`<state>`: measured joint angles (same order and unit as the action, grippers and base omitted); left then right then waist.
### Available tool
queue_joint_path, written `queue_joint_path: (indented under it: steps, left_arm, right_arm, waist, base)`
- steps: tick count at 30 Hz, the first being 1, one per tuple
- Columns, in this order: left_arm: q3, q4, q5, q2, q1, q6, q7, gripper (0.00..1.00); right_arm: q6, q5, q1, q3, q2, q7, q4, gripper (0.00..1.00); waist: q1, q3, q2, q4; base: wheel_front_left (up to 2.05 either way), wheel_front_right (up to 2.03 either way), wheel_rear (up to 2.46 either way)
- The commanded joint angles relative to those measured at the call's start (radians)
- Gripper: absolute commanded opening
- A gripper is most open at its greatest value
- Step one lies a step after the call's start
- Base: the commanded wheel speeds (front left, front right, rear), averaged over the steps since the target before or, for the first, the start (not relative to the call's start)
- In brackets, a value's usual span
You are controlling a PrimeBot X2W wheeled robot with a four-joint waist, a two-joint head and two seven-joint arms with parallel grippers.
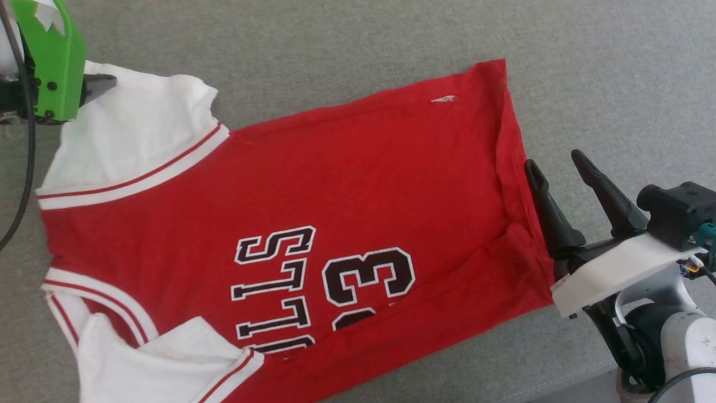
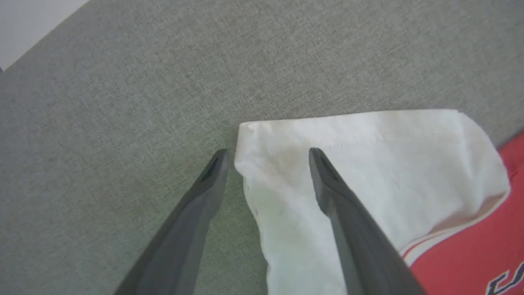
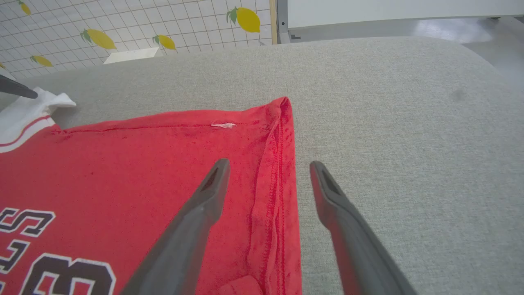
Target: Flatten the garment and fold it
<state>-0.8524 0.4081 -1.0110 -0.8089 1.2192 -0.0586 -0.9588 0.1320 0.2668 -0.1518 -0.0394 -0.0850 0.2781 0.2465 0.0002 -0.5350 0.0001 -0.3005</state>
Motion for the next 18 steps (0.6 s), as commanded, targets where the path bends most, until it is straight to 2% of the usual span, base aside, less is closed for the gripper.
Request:
queue_joint_path:
  steps: [1, 5, 9, 10, 11, 13, 18]
  left_arm:
    - [-0.011, 0.007, 0.032, -0.002, 0.024, 0.006, -0.012, 1.00]
    - [-0.036, 0.025, 0.055, -0.014, 0.030, 0.008, -0.048, 1.00]
    - [-0.034, 0.030, 0.032, -0.009, 0.027, 0.009, -0.071, 1.00]
    - [-0.035, 0.031, 0.026, -0.008, 0.025, 0.010, -0.080, 0.67]
    - [-0.036, 0.032, 0.018, -0.007, 0.021, 0.011, -0.092, 0.00]
    - [-0.036, 0.029, 0.010, -0.004, 0.019, 0.013, -0.097, 0.00]
    - [-0.024, 0.028, 0.038, 0.022, 0.013, 0.013, 0.013, 0.00]
  right_arm:
    - [-0.001, -0.007, -0.016, -0.001, 0.005, -0.009, -0.001, 1.00]
    - [-0.001, -0.007, -0.020, 0.000, 0.009, -0.013, 0.000, 1.00]
    - [-0.001, -0.010, -0.021, 0.007, 0.012, -0.012, 0.006, 1.00]
    - [-0.001, -0.012, -0.020, 0.009, 0.012, -0.011, 0.007, 1.00]
    - [-0.001, -0.014, -0.019, 0.011, 0.012, -0.009, 0.007, 1.00]
    - [-0.001, -0.018, -0.017, 0.015, 0.012, -0.005, 0.008, 1.00]
    - [-0.001, -0.025, -0.028, 0.021, -0.017, 0.023, 0.002, 1.00]
  waist:
    - [-0.0002, -0.025, -0.0001, -0.021]
    - [-0.0002, -0.033, -0.0001, -0.025]
    - [-0.0002, -0.044, -0.0001, -0.023]
    - [-0.0002, -0.046, -0.0001, -0.021]
    - [-0.0002, -0.047, -0.0001, -0.018]
    - [-0.0002, -0.046, -0.0001, -0.011]
    - [-0.0002, -0.010, -0.0001, 0.020]
  base:
    - [0.00, 0.00, 0.00]
    - [0.00, 0.00, 0.00]
    - [0.00, 0.00, 0.00]
    - [0.00, 0.00, 0.00]
    - [0.00, 0.00, 0.00]
    - [0.00, 0.00, 0.00]
    - [0.00, 0.00, 0.00]
